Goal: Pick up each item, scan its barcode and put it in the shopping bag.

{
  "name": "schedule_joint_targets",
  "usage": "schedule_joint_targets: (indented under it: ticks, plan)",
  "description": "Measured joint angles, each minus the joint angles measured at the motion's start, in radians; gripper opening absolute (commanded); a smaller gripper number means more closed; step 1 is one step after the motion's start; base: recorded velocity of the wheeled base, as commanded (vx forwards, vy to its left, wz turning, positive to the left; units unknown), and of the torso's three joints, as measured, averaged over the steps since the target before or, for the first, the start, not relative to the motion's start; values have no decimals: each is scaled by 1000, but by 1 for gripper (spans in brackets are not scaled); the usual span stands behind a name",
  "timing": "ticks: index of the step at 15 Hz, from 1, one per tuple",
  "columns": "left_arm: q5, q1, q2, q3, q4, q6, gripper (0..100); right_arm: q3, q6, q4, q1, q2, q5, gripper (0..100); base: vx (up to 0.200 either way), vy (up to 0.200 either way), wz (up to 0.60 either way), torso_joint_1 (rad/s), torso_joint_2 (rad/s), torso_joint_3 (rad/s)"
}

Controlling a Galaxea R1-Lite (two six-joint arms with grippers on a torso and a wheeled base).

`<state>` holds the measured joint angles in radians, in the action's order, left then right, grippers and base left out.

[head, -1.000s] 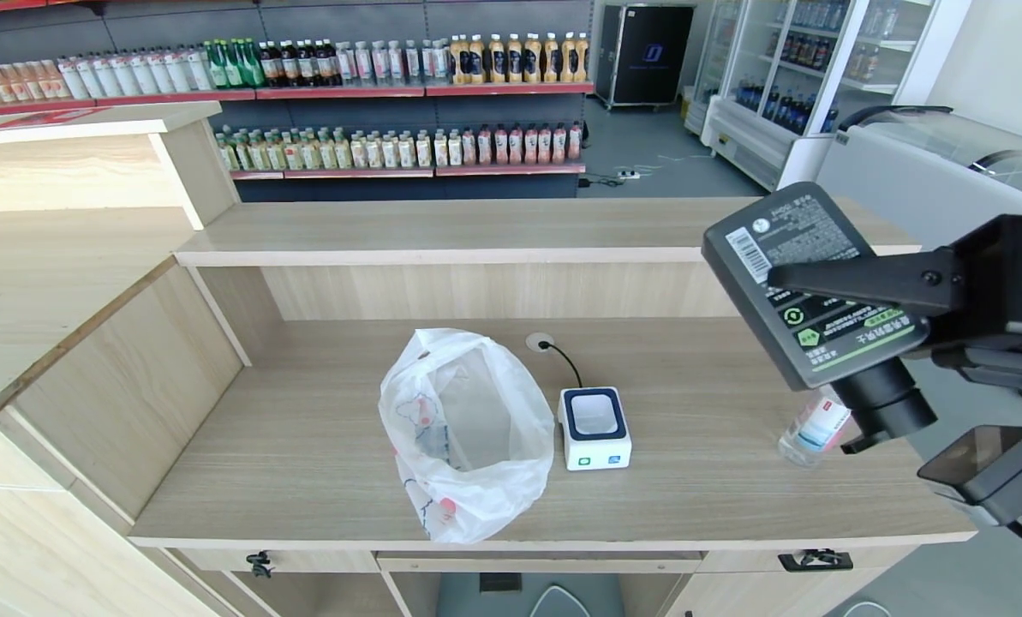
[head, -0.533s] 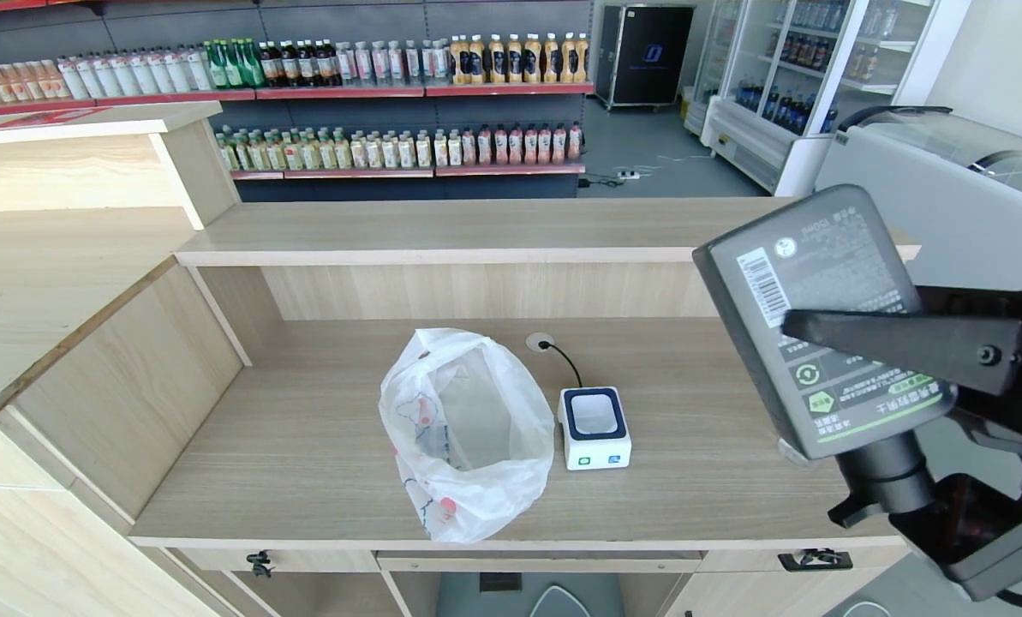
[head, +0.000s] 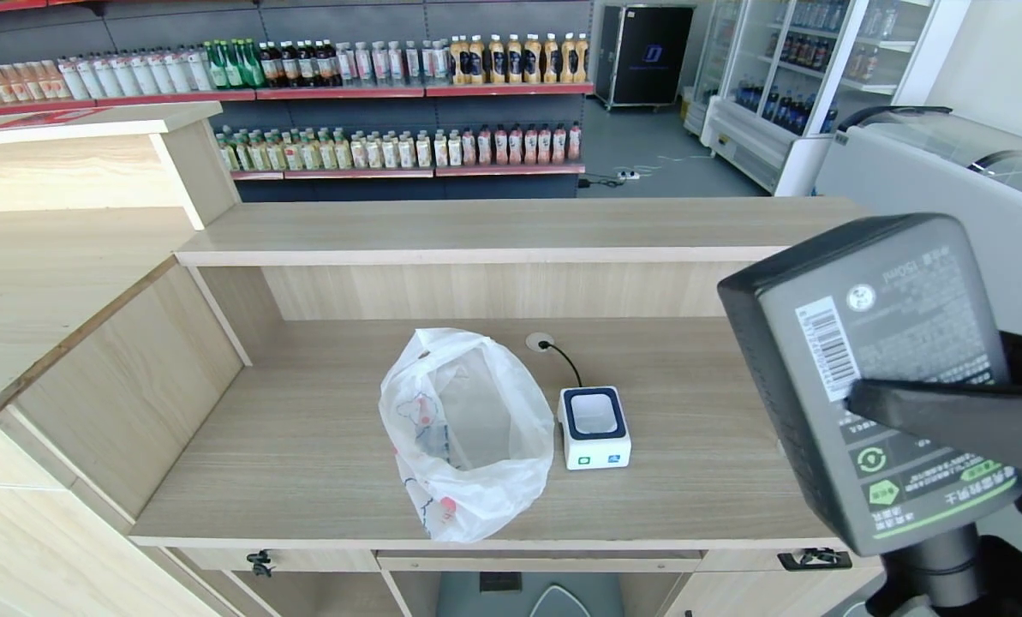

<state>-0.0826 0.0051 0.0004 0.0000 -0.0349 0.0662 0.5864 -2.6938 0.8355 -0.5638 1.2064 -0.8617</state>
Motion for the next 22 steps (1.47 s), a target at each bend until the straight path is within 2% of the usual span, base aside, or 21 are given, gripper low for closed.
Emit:
schedule_joint_targets:
  ticks: [7, 17, 20, 22]
  plan:
    - [0, 0, 0, 0, 0, 0, 100, -3, 56, 0, -94, -22, 0, 0, 0, 0, 0, 0, 0, 0]
    - [0, 0, 0, 0, 0, 0, 100, -6, 60, -3, -118, -20, -1, 0, 0, 0, 0, 0, 0, 0]
    - [0, 0, 0, 0, 0, 0, 100, 13, 127, -31, -97, -20, -1, 0, 0, 0, 0, 0, 0, 0]
    - [0, 0, 0, 0, 0, 0, 100, 95, 294, -131, 16, -13, 54, 0, 0, 0, 0, 0, 0, 0]
